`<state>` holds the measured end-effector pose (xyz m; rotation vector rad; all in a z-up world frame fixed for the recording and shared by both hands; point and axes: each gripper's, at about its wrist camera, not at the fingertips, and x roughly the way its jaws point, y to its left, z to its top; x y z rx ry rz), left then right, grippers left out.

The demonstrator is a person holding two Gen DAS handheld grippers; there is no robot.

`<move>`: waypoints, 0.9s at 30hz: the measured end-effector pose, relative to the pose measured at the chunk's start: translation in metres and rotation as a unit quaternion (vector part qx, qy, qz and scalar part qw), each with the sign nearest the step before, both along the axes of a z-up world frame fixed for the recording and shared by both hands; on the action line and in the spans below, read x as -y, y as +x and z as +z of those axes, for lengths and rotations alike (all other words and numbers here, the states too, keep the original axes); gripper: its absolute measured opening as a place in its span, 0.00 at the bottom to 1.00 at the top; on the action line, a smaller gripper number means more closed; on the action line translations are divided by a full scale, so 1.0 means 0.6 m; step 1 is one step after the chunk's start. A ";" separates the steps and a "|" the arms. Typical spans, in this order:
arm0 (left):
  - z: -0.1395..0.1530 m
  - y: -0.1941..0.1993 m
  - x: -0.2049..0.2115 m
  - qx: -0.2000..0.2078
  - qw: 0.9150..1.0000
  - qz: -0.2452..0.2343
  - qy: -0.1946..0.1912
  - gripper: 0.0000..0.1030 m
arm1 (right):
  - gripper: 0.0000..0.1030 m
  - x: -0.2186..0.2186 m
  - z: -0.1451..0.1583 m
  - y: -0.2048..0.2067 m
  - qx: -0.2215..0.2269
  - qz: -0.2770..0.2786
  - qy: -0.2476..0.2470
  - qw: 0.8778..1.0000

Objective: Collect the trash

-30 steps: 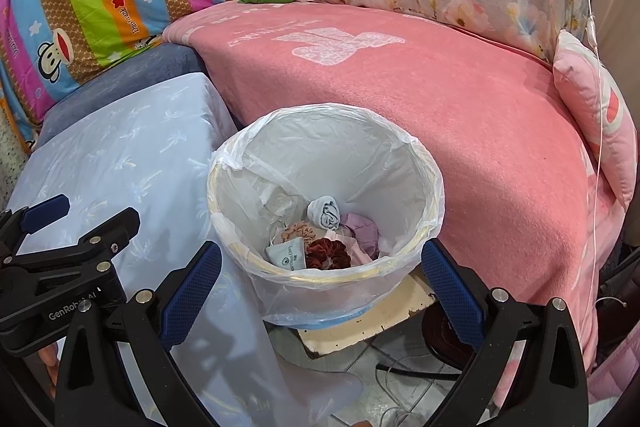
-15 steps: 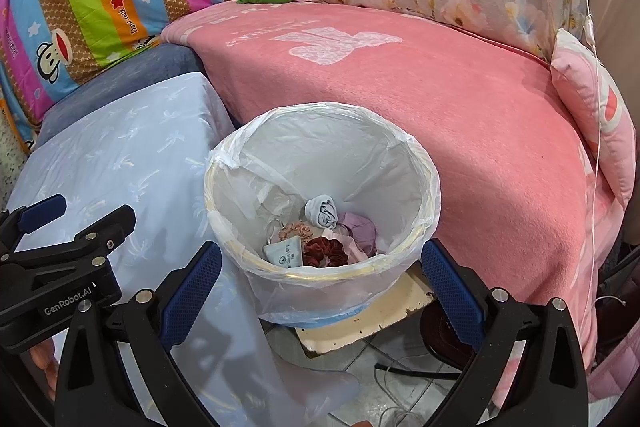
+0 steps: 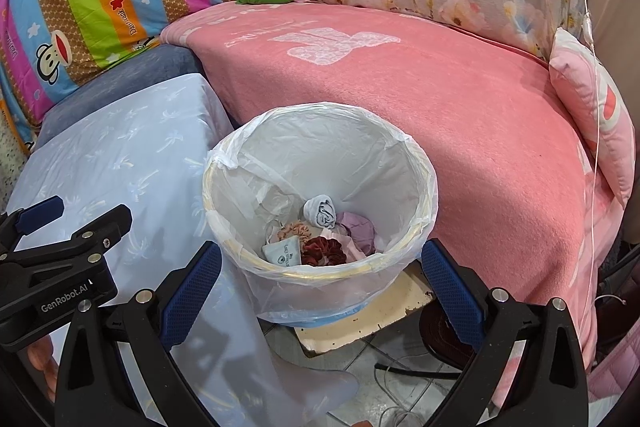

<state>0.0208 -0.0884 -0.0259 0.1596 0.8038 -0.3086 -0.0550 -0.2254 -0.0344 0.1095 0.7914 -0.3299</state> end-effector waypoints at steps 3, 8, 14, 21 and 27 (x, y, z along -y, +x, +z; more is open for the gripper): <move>0.000 -0.001 0.000 0.001 1.000 0.000 0.001 0.88 | 0.95 0.001 0.000 -0.001 0.000 0.000 0.000 1.000; 0.000 -0.002 0.000 0.001 1.000 0.001 0.001 0.88 | 0.95 0.001 0.000 -0.001 0.000 -0.001 0.000 1.000; 0.000 -0.002 -0.001 0.001 1.000 0.000 0.001 0.88 | 0.95 0.004 0.001 -0.003 0.000 -0.001 0.000 1.000; 0.001 -0.003 -0.001 -0.001 1.000 0.001 0.001 0.88 | 0.95 0.005 0.002 -0.005 -0.001 -0.001 0.000 1.000; 0.002 -0.002 -0.002 -0.006 1.000 0.003 0.002 0.88 | 0.95 0.006 0.002 -0.005 0.000 -0.002 0.001 1.000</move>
